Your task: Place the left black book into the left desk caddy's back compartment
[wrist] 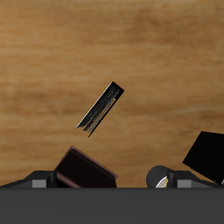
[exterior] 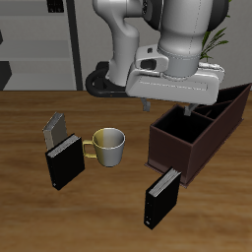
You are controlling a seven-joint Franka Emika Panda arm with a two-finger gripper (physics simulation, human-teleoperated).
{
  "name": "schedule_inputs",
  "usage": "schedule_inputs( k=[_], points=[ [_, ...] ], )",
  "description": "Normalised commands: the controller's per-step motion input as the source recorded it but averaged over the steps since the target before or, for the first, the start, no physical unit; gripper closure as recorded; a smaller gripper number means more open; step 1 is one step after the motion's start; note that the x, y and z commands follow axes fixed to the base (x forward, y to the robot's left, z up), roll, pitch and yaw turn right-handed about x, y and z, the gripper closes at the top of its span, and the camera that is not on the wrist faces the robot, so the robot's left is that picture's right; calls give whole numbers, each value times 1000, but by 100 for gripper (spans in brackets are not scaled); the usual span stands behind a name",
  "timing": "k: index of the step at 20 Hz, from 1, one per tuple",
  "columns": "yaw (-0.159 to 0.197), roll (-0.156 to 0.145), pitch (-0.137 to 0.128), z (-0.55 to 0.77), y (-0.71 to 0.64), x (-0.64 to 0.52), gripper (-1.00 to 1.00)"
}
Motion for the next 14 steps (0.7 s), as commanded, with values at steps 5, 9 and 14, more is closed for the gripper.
schedule_inputs(
  k=[5, 9, 14],
  points=[
    [-36, 6, 14, -116, 97, 194, -100],
    [-32, 5, 5, -125, 66, 137, -100],
    [-24, -3, -6, -60, 39, 71, -100]
  ],
)
